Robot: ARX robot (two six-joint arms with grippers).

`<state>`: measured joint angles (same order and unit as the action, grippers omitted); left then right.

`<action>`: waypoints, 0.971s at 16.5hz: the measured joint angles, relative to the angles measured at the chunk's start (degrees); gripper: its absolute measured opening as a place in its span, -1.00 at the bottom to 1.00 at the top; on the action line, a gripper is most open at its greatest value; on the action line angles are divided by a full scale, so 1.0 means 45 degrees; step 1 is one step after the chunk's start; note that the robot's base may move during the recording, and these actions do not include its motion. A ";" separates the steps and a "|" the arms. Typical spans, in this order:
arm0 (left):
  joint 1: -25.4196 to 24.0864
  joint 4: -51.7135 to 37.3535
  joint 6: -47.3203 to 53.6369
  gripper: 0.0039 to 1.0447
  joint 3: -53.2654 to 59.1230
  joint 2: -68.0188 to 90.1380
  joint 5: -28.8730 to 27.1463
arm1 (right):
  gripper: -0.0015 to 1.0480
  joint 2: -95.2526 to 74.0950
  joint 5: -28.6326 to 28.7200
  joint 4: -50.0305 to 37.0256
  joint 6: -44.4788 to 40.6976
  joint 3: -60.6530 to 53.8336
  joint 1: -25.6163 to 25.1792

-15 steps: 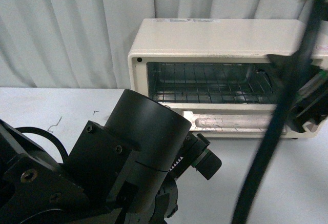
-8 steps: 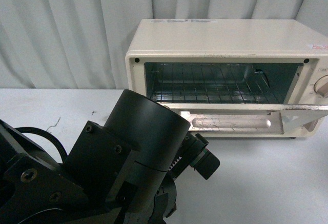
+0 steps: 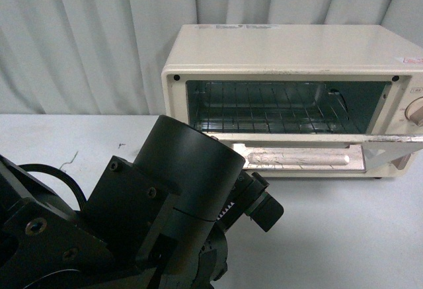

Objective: Open oven

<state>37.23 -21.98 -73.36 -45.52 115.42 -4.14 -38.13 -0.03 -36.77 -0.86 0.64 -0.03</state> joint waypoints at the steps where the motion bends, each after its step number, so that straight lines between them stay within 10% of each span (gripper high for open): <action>1: 0.0000 -0.0005 0.0000 0.87 0.0000 0.0000 0.0005 | -0.96 0.0461 0.0000 0.0359 0.0000 -0.0005 0.0005; 16: 0.0000 0.0000 0.0000 0.87 -0.0005 0.0000 0.0000 | -0.96 0.6115 0.0000 0.5785 0.0000 -0.0010 0.0005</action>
<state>37.23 -21.98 -73.36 -45.54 115.42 -4.14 -10.61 -0.03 -10.74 -0.86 0.60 -0.01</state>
